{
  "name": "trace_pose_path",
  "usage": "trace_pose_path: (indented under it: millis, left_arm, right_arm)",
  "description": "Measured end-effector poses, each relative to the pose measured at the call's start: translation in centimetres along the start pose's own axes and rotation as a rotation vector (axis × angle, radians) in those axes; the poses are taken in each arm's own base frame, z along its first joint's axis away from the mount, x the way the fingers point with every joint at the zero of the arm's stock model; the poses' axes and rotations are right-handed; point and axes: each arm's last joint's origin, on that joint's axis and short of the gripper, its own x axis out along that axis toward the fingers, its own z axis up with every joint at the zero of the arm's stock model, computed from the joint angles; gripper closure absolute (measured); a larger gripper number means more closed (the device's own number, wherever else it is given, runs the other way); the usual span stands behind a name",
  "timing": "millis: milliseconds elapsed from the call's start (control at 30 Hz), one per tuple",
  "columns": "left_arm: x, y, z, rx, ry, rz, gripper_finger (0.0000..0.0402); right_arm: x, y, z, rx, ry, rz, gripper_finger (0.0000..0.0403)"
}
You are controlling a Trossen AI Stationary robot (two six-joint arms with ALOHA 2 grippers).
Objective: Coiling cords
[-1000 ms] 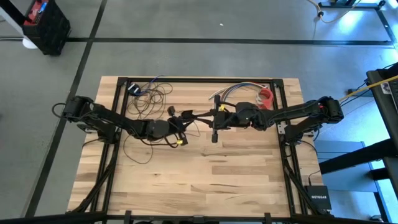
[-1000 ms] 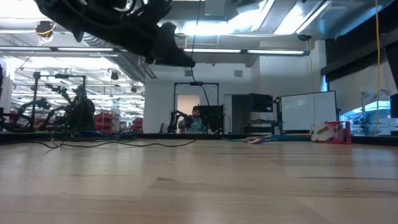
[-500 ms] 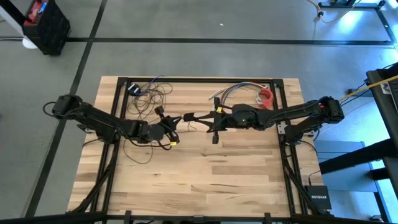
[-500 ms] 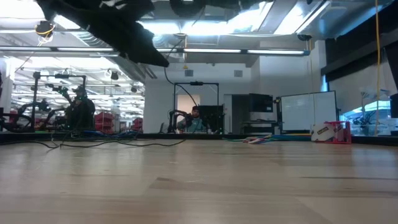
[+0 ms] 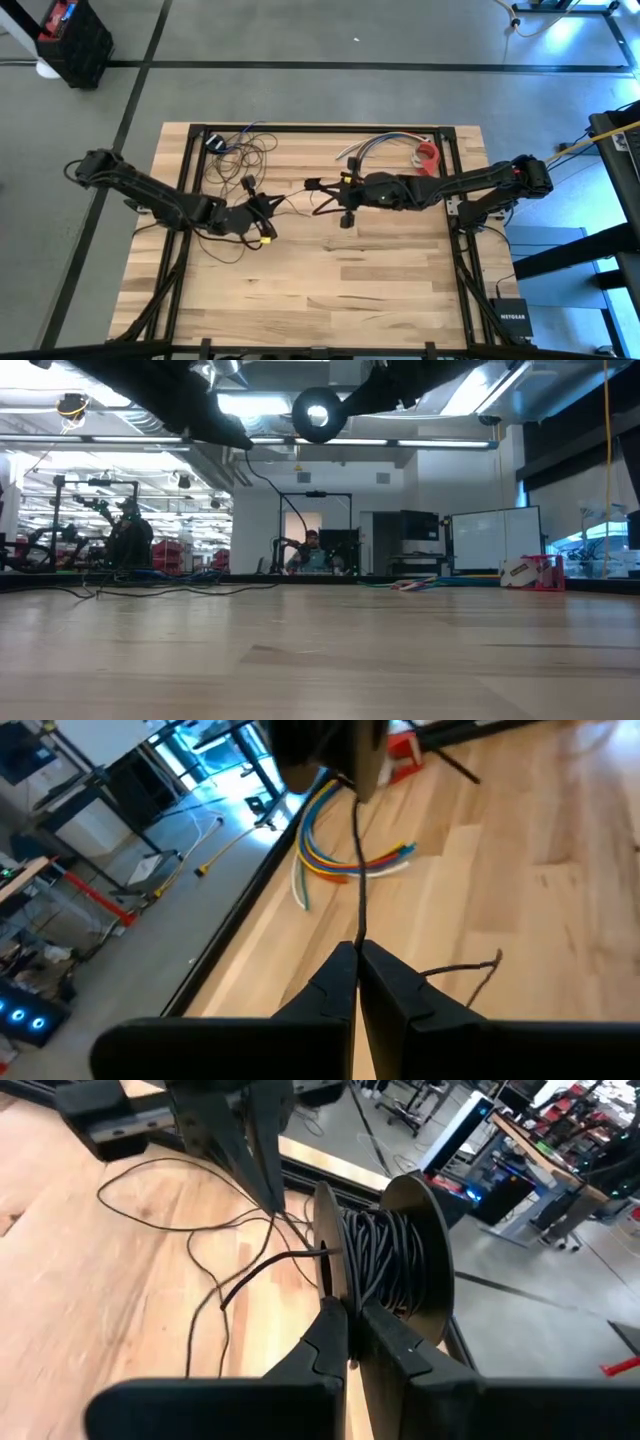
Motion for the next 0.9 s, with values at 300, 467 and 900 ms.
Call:
trace_pose_path:
  millis: [300, 467, 900]
  left_arm:
    - [-1.0, -0.4, 1.7, 0.058, -0.056, -0.035, 0.04]
    - [-1.4, -0.1, 3.3, 0.12, -0.089, -0.039, 0.04]
    - [-0.2, 0.5, 4.0, 0.125, -0.106, -0.159, 0.04]
  right_arm:
    - [1.7, 1.2, -1.5, -0.028, 0.077, 0.044, 0.0386]
    - [3.0, 1.5, -2.6, -0.031, 0.107, 0.084, 0.0386]
    - [4.2, 1.9, -3.1, -0.023, 0.049, 0.192, 0.0386]
